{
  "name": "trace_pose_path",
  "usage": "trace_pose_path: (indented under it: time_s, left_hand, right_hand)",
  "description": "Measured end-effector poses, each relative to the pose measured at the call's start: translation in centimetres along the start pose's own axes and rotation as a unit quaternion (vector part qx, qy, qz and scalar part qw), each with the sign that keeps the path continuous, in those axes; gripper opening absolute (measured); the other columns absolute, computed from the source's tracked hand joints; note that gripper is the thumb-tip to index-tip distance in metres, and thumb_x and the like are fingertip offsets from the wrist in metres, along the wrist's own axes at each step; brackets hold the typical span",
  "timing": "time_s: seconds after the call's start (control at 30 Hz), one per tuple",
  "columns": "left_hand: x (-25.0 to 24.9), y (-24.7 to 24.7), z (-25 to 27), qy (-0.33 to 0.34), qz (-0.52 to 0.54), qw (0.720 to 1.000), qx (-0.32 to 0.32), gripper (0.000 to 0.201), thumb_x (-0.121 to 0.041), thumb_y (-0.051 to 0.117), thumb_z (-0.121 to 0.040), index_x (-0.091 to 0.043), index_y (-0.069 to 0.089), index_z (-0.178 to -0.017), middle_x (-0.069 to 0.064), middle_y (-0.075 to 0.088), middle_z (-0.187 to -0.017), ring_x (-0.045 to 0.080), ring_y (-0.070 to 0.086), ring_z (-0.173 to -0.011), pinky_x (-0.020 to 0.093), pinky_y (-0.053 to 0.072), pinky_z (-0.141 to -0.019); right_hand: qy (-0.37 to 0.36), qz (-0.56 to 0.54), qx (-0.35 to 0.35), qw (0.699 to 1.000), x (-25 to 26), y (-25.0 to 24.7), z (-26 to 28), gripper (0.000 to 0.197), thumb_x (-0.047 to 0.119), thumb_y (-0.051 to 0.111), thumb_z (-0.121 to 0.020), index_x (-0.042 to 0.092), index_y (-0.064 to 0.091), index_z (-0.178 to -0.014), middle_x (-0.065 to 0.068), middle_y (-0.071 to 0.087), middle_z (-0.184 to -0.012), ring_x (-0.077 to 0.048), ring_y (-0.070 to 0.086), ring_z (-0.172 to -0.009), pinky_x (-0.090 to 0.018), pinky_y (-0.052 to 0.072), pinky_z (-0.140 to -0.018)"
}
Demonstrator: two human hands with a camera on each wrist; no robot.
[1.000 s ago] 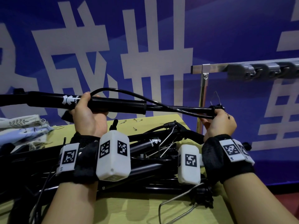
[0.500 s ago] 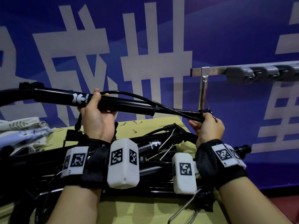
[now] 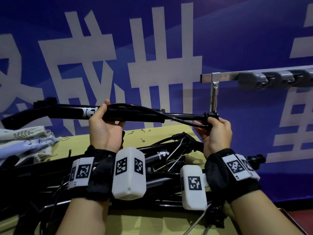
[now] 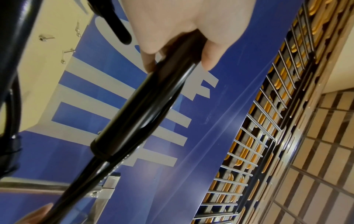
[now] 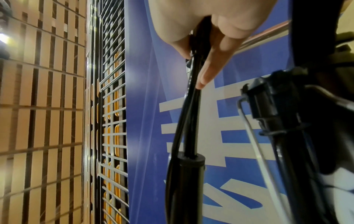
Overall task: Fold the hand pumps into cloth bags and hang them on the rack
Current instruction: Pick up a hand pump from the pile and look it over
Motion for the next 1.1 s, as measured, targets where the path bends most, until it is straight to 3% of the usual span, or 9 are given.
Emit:
trace_pose_path:
  time_s: [0.1,0.23,0.37,0.5,0.6,0.7,0.87,1.03,1.1]
  left_hand:
    - [-0.3,-0.3,0.1,0.001,0.024,0.999,-0.039,0.009,-0.015,0.049,-0.094,-0.015,0.053,-0.086,0.001,0.060,-0.087,0.017,0.061,-0.084,0.041,0.049,-0.092]
    - [-1.0,-1.0,-0.1,0.009,0.018,0.997,-0.074,0.015,-0.015,0.056,-0.091,-0.014,0.054,-0.076,-0.001,0.060,-0.070,0.012,0.062,-0.067,0.037,0.053,-0.087]
    - [-0.8,-1.2,0.1,-0.008,-0.002,0.995,-0.100,0.021,-0.025,0.057,-0.092,-0.016,0.049,-0.074,-0.005,0.058,-0.051,0.008,0.061,-0.045,0.031,0.055,-0.069]
    - [-1.1,-1.9,-0.3,0.001,-0.033,0.994,-0.106,0.025,-0.035,0.057,-0.091,-0.023,0.049,-0.070,-0.014,0.056,-0.044,0.002,0.058,-0.041,0.022,0.048,-0.053]
    - [-1.2,-2.4,-0.3,-0.007,-0.017,0.989,-0.144,0.021,-0.026,0.064,-0.086,-0.019,0.054,-0.070,-0.009,0.059,-0.050,0.006,0.060,-0.041,0.027,0.054,-0.064]
    - [-1.3,-2.4,0.1,0.002,0.006,0.986,-0.168,0.012,-0.016,0.067,-0.080,-0.016,0.060,-0.070,-0.004,0.059,-0.064,0.007,0.061,-0.045,0.022,0.055,-0.057]
    - [-1.5,-1.8,0.5,0.032,0.063,0.990,-0.119,0.015,-0.011,0.055,-0.083,-0.013,0.055,-0.068,-0.003,0.055,-0.050,0.010,0.056,-0.043,0.019,0.051,-0.054]
    - [-2.3,-1.0,0.9,0.097,0.145,0.983,-0.065,0.016,-0.006,0.055,-0.058,-0.013,0.048,-0.070,-0.004,0.048,-0.052,0.010,0.047,-0.042,0.018,0.043,-0.049]
    - [-2.5,-1.0,0.9,0.119,0.166,0.978,-0.051,0.018,-0.004,0.054,-0.060,-0.015,0.051,-0.075,-0.005,0.047,-0.054,0.010,0.046,-0.042,0.019,0.042,-0.048]
  right_hand:
    - [0.021,-0.057,0.015,0.998,0.3,0.2,0.0,0.022,-0.006,0.040,-0.093,0.015,0.044,-0.090,-0.012,0.058,-0.081,-0.015,0.065,-0.047,-0.023,0.056,-0.051]
    - [0.023,-0.098,-0.008,0.995,0.8,-0.4,-0.5,0.025,-0.007,0.037,-0.093,0.016,0.047,-0.089,-0.012,0.057,-0.079,-0.014,0.062,-0.045,-0.021,0.052,-0.048]
    - [0.017,-0.109,-0.025,0.994,1.3,-1.2,-1.1,0.027,-0.007,0.035,-0.092,0.016,0.048,-0.088,-0.013,0.059,-0.079,-0.013,0.058,-0.045,-0.019,0.049,-0.048]
    - [0.012,-0.106,-0.026,0.994,1.6,-1.4,-1.2,0.028,-0.006,0.035,-0.090,0.017,0.049,-0.086,-0.009,0.065,-0.067,-0.016,0.054,-0.049,-0.019,0.046,-0.049]
    - [0.005,-0.094,-0.037,0.995,1.7,-1.5,-1.1,0.027,-0.005,0.035,-0.090,0.017,0.050,-0.086,-0.008,0.065,-0.063,-0.017,0.054,-0.048,-0.019,0.046,-0.048]
    - [-0.025,-0.017,-0.067,0.997,1.7,-1.7,-0.7,0.017,0.001,0.041,-0.088,0.013,0.053,-0.091,-0.007,0.061,-0.071,-0.014,0.056,-0.042,-0.020,0.047,-0.045]
    - [-0.059,0.050,-0.063,0.995,1.9,-1.5,-0.5,0.016,0.011,0.045,-0.087,0.014,0.054,-0.100,-0.002,0.061,-0.074,-0.010,0.058,-0.043,-0.024,0.048,-0.046]
    - [-0.065,0.089,-0.071,0.991,1.9,-1.3,-0.3,0.011,0.014,0.048,-0.089,0.017,0.048,-0.078,-0.006,0.060,-0.076,-0.012,0.058,-0.049,-0.021,0.047,-0.040]
    - [-0.068,0.100,-0.075,0.990,1.8,-1.3,-0.2,0.015,0.014,0.049,-0.089,0.016,0.046,-0.075,-0.007,0.060,-0.073,-0.013,0.057,-0.047,-0.021,0.048,-0.040]
Point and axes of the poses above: each hand's wrist, its own z-axis away from the middle knuckle, its own y-axis out of the palm, x = y × z, the point moved 5 cm from there along -z, towards the middle knuckle
